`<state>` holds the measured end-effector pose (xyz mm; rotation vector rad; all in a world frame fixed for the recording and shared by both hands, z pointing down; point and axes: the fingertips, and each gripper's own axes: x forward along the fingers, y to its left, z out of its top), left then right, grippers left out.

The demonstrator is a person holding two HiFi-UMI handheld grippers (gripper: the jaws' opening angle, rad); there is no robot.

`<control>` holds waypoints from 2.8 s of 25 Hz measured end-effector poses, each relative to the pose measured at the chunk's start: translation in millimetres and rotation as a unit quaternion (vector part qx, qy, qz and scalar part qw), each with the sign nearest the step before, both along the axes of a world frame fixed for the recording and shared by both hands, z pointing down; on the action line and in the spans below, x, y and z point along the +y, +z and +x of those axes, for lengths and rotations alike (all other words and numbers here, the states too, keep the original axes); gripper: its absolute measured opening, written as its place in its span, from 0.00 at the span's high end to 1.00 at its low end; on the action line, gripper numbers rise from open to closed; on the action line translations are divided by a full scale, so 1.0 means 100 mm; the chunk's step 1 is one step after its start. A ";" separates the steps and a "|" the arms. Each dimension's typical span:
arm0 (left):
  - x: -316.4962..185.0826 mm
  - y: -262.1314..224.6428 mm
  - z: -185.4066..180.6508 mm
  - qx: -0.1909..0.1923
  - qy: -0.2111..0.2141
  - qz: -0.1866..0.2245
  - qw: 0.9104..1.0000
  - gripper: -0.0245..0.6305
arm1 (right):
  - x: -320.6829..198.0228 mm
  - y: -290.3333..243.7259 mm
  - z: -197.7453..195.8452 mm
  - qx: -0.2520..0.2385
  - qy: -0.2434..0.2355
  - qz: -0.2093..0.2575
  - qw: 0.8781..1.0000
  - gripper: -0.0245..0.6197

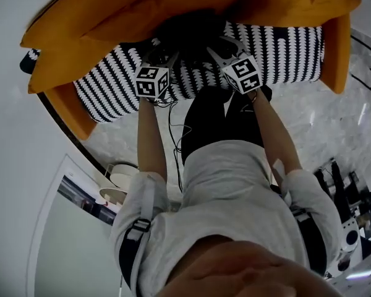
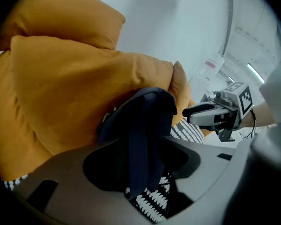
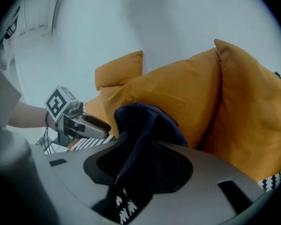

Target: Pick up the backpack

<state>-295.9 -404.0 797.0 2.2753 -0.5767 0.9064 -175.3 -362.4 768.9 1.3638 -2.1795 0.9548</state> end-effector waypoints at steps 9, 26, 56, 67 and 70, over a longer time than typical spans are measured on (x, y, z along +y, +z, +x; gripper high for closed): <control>0.00 0.38 0.16 0.012 0.014 -0.050 0.999 0.59 | -0.19 0.19 -0.04 -0.037 0.029 -0.002 0.999 0.65; -0.24 0.21 0.38 0.087 -0.012 -0.056 0.995 0.59 | -0.59 0.13 -0.10 -0.034 0.035 0.021 0.999 0.74; -0.08 -0.76 0.23 0.117 -0.017 0.064 0.991 0.90 | -0.31 -0.49 -0.34 0.002 0.023 0.026 0.999 0.87; 0.42 -1.05 -0.03 0.090 -0.038 0.065 0.993 0.91 | 0.27 -0.78 -0.65 -0.006 -0.002 0.010 1.000 0.88; 0.62 -1.10 -0.08 0.083 -0.036 0.062 0.994 0.91 | 0.44 -0.83 -0.73 -0.010 -0.011 0.000 1.000 0.88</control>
